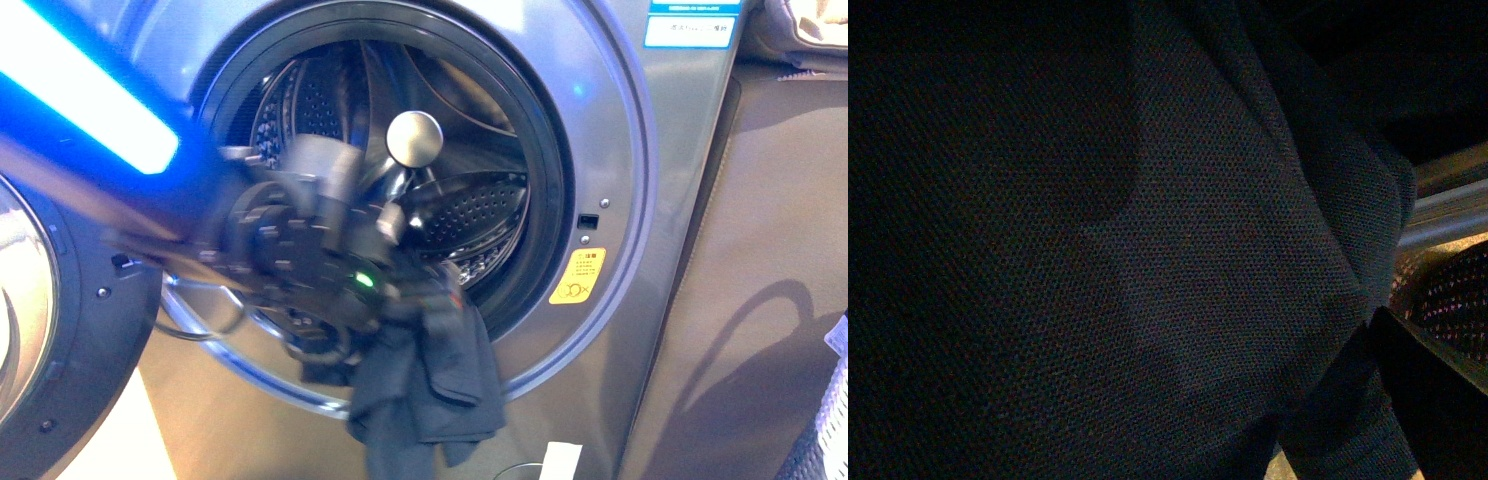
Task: Collect clothes from washing machine
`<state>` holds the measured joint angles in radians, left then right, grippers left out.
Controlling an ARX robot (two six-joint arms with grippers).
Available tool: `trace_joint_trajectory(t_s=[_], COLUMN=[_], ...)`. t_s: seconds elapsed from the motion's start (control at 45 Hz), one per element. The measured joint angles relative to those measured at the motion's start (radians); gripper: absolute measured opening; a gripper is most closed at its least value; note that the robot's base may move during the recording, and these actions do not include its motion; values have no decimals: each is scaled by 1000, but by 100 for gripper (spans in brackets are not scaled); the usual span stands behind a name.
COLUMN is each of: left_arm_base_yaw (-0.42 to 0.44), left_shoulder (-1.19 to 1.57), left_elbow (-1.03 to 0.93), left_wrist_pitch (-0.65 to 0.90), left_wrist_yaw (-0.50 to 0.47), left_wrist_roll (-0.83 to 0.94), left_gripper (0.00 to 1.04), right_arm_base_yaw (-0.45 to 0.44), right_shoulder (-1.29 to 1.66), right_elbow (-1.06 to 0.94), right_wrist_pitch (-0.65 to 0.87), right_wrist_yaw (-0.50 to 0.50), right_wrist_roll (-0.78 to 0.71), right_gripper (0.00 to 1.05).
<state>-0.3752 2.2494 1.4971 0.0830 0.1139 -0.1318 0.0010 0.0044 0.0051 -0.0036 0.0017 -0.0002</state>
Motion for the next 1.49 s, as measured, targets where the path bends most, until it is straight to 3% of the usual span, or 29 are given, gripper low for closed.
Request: trace_joint_trajectory(t_s=[0.133, 0.4, 0.512, 0.534, 0.601, 1.112, 1.246, 1.49], left_arm_base_yaw=[-10, -52, -56, -56, -56, 18, 64, 85], left_shoulder=[15, 89, 101, 102, 102, 8, -64, -230], left_elbow=[19, 56, 56, 55, 50, -105, -225, -405], left_wrist_pitch=[2, 75, 111, 121, 134, 311, 383, 461], left_wrist_yaw=[-49, -345, -406, -410, -419, -396, -354, -240], left_wrist_roll=[11, 148, 183, 188, 207, 213, 215, 229], left_gripper=[98, 98, 98, 93, 81, 22, 16, 15], right_arm_base_yaw=[0, 0, 0, 0, 0, 0, 0, 0], right_shoulder=[0, 0, 0, 0, 0, 0, 0, 0], right_elbow=[0, 0, 0, 0, 0, 0, 0, 0], right_wrist_pitch=[0, 0, 0, 0, 0, 0, 0, 0], right_wrist_yaw=[0, 0, 0, 0, 0, 0, 0, 0], right_wrist_roll=[0, 0, 0, 0, 0, 0, 0, 0], right_gripper=[97, 97, 97, 97, 97, 97, 97, 97])
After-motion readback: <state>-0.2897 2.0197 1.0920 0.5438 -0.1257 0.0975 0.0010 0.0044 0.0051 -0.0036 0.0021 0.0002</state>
